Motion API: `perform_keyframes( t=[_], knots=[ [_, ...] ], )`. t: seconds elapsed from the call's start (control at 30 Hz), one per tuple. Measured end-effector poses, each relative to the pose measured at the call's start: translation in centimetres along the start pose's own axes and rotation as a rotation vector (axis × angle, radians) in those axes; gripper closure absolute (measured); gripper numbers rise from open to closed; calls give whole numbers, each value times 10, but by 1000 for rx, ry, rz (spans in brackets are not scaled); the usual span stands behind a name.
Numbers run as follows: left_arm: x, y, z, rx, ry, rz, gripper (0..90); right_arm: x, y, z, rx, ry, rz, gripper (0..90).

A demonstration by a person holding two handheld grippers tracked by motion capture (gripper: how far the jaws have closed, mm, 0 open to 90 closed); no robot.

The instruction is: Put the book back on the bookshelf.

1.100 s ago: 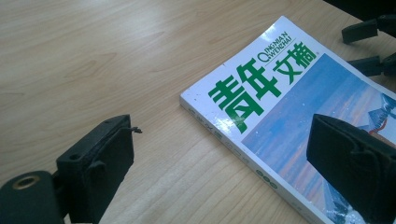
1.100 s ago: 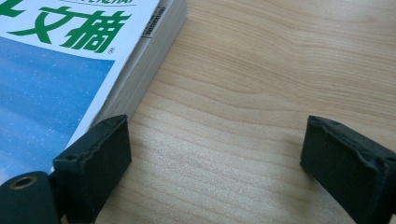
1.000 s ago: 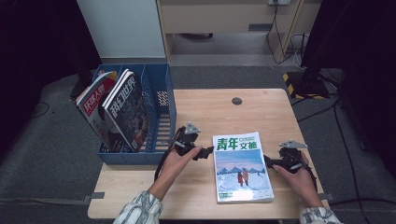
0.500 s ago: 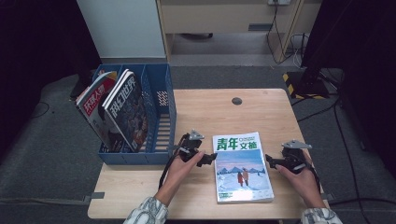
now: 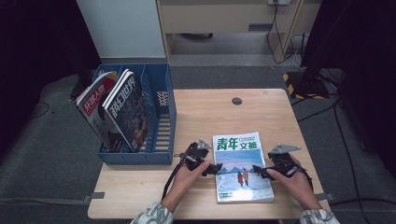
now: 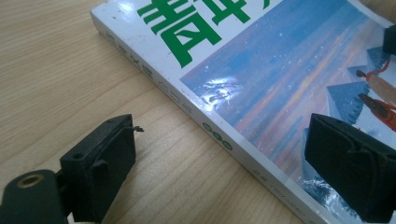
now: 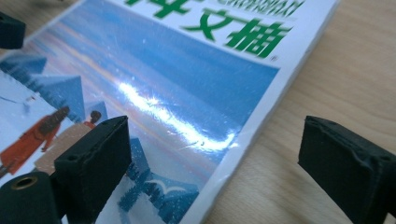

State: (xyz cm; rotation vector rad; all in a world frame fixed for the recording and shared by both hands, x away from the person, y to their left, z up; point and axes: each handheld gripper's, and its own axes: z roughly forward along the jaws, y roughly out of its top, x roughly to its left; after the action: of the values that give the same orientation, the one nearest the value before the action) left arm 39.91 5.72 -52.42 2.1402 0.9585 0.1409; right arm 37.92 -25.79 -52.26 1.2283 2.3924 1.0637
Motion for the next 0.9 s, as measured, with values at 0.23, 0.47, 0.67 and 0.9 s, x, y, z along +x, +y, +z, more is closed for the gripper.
perform_keyframes(
  t=[0.23,0.47,0.67,0.9],
  knots=[
    [-5,-2,5,10,-26,13,90,-2,-2,8,-2,67,69,72],
    [-18,-4,9,-9,-72,47,114,0,-1,12,-10,85,70,65],
    [-19,-5,10,-14,-65,53,92,1,1,13,1,83,60,64],
    [-21,-6,11,-22,-59,49,77,7,2,0,10,42,-8,226]
  ],
)
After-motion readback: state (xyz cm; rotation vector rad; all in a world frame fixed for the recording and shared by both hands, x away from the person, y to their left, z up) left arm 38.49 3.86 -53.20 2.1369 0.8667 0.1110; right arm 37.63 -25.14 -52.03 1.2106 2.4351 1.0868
